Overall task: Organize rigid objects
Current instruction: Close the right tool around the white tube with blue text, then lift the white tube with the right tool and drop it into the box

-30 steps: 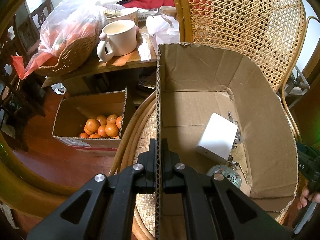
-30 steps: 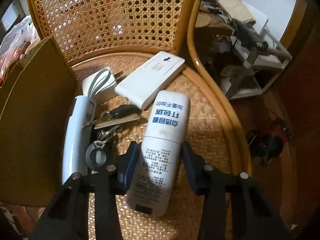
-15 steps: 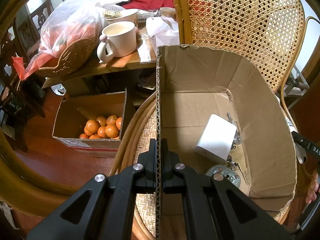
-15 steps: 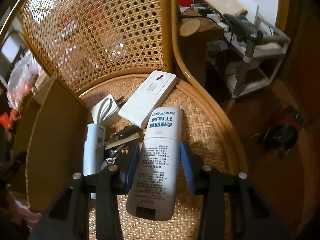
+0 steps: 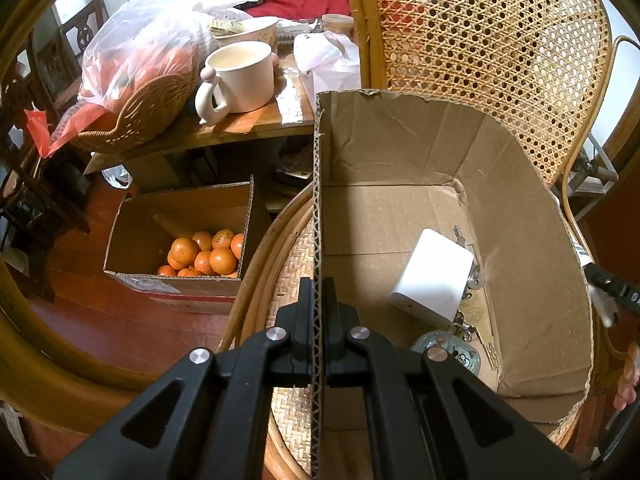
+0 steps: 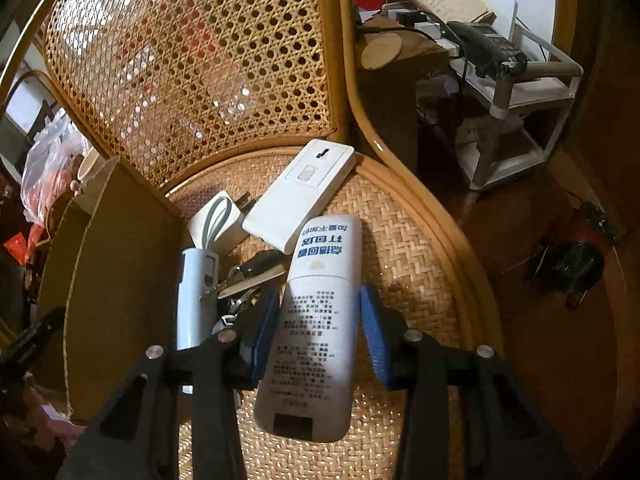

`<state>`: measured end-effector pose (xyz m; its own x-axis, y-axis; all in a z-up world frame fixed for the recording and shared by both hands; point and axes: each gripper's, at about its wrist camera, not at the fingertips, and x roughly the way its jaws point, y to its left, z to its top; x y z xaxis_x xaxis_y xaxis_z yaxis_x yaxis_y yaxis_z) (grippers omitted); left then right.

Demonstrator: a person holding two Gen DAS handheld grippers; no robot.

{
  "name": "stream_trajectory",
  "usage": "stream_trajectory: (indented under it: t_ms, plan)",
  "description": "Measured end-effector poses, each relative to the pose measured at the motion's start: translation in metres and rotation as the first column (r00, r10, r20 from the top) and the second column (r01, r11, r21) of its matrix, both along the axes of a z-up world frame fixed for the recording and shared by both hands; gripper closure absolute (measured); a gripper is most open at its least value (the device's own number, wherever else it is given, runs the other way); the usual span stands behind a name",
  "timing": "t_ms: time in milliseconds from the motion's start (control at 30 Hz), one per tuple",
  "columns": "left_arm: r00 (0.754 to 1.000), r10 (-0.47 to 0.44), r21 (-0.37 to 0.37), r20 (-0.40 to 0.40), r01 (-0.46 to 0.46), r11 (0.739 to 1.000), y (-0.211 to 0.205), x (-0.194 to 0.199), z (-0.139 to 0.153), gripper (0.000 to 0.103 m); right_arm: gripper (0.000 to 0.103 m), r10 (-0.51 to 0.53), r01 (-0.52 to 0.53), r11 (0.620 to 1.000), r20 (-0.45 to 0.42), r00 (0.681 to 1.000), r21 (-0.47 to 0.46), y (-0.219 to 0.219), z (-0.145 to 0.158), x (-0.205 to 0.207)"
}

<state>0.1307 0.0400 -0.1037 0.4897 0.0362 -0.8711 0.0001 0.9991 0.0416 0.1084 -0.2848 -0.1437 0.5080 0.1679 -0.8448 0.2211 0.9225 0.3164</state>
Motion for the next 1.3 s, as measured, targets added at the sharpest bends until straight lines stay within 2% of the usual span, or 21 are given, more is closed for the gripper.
stream_trajectory:
  t_ms: [133,267,367,467,667,767,933,1000,1100,1133,1200,1300]
  plan:
    - [1.0,0.002,0.005,0.001,-0.002,1.0,-0.001,0.0,0.0,0.1,0.06,-0.02,0.019,0.999,0.021,1.0,0.033,-0.004,0.008,-0.003]
    - [1.0,0.004,-0.003,0.0,-0.004,1.0,0.0,0.0,-0.001,0.1,0.061,0.009,-0.009,1.0,0.034,0.999,-0.023,0.005,0.013,-0.004]
    - [1.0,0.005,-0.003,0.0,-0.005,1.0,0.0,0.0,-0.001,0.1,0.062,0.025,-0.025,0.999,-0.008,1.0,-0.04,0.01,0.005,-0.003]
    - [1.0,0.003,0.002,0.001,-0.003,1.0,0.001,0.0,-0.001,0.1,0.065,0.022,-0.026,0.999,-0.093,0.995,-0.044,0.012,-0.012,0.0]
    - [1.0,0.004,0.002,0.001,-0.004,1.0,0.001,0.0,-0.001,0.1,0.067,0.027,-0.032,0.998,-0.087,0.996,-0.056,0.013,-0.014,-0.001]
    - [1.0,0.009,0.002,0.0,-0.009,1.0,0.002,0.0,0.0,0.1,0.066,0.041,-0.048,0.995,-0.08,0.996,-0.09,0.018,-0.014,0.0]
    - [1.0,0.012,0.005,0.0,-0.012,1.0,0.001,0.0,0.0,0.099,0.059,0.047,-0.059,0.99,-0.092,0.995,-0.127,0.027,-0.018,0.003]
    - [1.0,0.012,0.009,0.0,-0.012,1.0,0.0,0.0,-0.001,0.099,0.058,0.066,-0.08,0.983,-0.091,0.994,-0.168,0.031,-0.022,0.005]
    - [1.0,0.011,0.012,0.002,-0.011,1.0,0.0,-0.001,-0.001,0.099,0.058,0.131,-0.142,0.928,-0.055,0.99,-0.344,0.054,-0.027,0.004]
    - [1.0,0.013,0.01,0.001,-0.013,1.0,0.0,0.0,-0.001,0.099,0.058,0.137,-0.136,0.918,-0.026,0.99,-0.371,0.058,-0.028,0.002]
    - [1.0,0.008,0.016,0.002,-0.008,1.0,-0.001,0.0,-0.001,0.099,0.058,0.14,-0.132,0.909,-0.008,0.99,-0.396,0.062,-0.028,0.001]
    - [1.0,0.0,0.025,0.004,0.0,1.0,-0.002,-0.002,0.0,0.099,0.059,0.129,-0.12,0.915,-0.004,0.992,-0.385,0.061,-0.027,0.0]
